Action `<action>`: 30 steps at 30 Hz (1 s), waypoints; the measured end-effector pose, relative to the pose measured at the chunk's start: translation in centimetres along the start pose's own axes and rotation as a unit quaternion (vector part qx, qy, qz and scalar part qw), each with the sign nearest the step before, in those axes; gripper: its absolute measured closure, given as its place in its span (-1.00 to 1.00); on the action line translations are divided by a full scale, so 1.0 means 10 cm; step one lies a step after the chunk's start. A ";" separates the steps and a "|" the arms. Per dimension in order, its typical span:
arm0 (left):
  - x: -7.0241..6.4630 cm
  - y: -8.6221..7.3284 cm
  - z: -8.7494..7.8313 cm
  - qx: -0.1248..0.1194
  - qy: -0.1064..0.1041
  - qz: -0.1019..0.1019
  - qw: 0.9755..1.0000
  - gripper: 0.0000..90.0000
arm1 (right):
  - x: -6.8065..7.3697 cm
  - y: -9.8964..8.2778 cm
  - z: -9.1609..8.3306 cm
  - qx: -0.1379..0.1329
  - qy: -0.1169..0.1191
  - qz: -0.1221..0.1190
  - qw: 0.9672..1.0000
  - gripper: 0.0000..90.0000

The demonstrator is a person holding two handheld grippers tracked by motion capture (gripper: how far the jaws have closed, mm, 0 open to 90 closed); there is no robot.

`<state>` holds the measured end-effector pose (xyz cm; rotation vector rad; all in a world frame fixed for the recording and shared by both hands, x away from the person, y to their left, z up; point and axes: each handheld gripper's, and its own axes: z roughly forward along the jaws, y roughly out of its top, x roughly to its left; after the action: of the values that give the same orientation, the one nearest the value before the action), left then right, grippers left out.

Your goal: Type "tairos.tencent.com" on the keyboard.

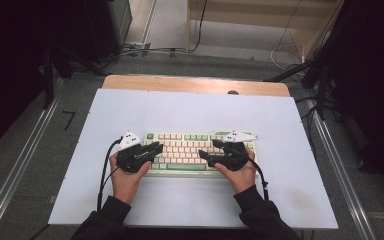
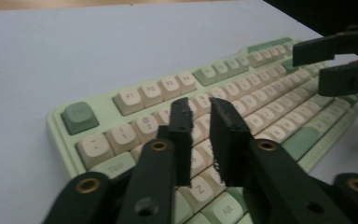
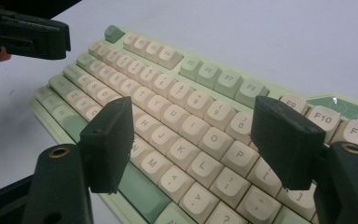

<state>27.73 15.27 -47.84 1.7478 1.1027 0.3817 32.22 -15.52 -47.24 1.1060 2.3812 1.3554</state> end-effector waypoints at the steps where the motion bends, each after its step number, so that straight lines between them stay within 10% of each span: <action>1: -0.02 -0.01 0.01 0.003 -0.004 0.005 1.000 0.88 | 0.00 0.00 -0.01 0.001 -0.002 0.002 1.000 -0.36; 12: -0.20 -0.05 0.18 0.047 -0.037 0.044 0.997 1.00 | -0.04 -0.03 -0.05 0.000 -0.005 0.007 1.000 -0.33; 30: -0.26 -0.09 0.35 0.093 -0.020 0.074 0.993 1.00 | -0.06 -0.08 -0.10 0.001 -0.011 0.012 1.000 -0.31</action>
<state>28.25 11.21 -49.63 2.0018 1.0090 0.3414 31.80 -16.83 -47.43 1.1489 2.3607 1.3419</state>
